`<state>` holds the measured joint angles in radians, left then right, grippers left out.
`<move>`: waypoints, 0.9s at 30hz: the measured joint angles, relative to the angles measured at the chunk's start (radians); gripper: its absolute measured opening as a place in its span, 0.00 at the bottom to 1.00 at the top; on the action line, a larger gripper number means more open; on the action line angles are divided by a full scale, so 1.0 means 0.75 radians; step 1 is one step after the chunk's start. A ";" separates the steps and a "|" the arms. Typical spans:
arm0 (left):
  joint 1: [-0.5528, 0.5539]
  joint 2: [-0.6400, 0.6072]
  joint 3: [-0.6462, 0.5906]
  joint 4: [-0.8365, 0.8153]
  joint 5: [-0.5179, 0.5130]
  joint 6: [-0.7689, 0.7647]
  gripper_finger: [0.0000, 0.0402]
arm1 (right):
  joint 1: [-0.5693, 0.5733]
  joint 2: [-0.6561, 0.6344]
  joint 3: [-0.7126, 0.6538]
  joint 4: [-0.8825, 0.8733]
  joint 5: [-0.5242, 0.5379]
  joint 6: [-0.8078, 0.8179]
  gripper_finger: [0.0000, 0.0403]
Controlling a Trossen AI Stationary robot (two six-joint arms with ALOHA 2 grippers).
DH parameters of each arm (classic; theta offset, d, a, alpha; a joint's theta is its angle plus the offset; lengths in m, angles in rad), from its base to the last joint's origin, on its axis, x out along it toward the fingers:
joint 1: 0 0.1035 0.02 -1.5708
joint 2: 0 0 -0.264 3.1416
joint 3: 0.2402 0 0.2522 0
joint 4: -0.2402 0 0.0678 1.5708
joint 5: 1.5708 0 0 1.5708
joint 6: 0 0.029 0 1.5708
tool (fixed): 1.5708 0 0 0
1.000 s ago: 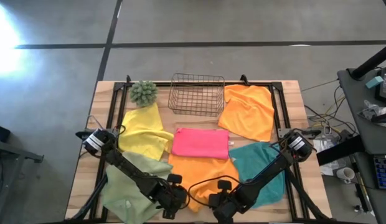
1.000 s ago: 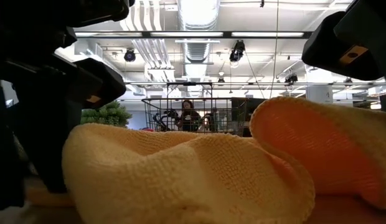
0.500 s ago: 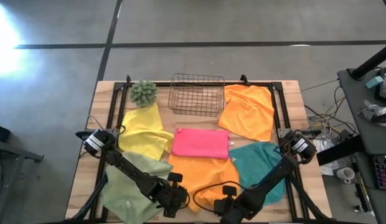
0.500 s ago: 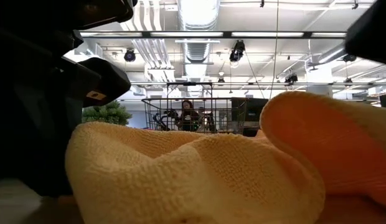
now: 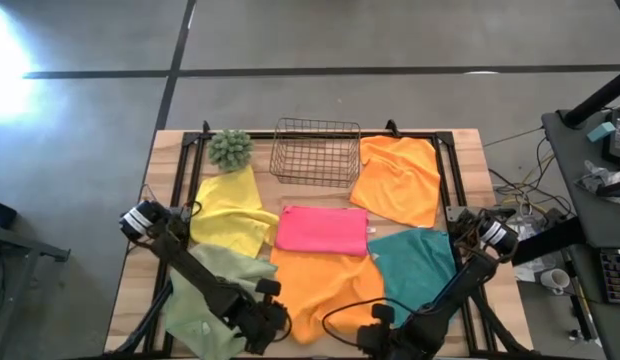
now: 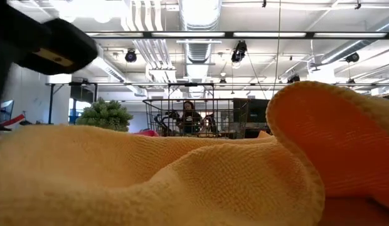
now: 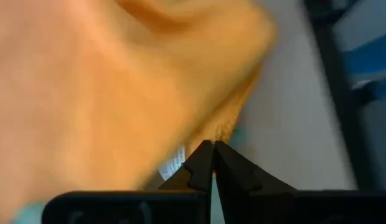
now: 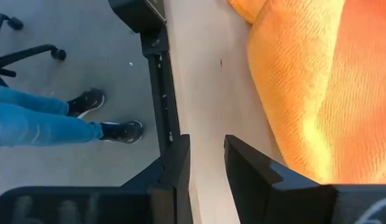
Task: Fold microfiber towels
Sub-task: Fold the bottom orange microfiber towel
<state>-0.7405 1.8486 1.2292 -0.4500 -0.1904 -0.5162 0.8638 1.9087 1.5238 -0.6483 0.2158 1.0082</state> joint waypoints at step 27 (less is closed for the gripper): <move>-0.158 -0.173 0.087 -0.343 0.105 -0.247 0.00 | 0.012 0.049 -0.001 0.172 0.029 0.125 0.33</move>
<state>-0.8593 1.7191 1.2945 -0.7073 -0.1119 -0.7013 0.8726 1.9457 1.5230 -0.5197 0.2372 1.1022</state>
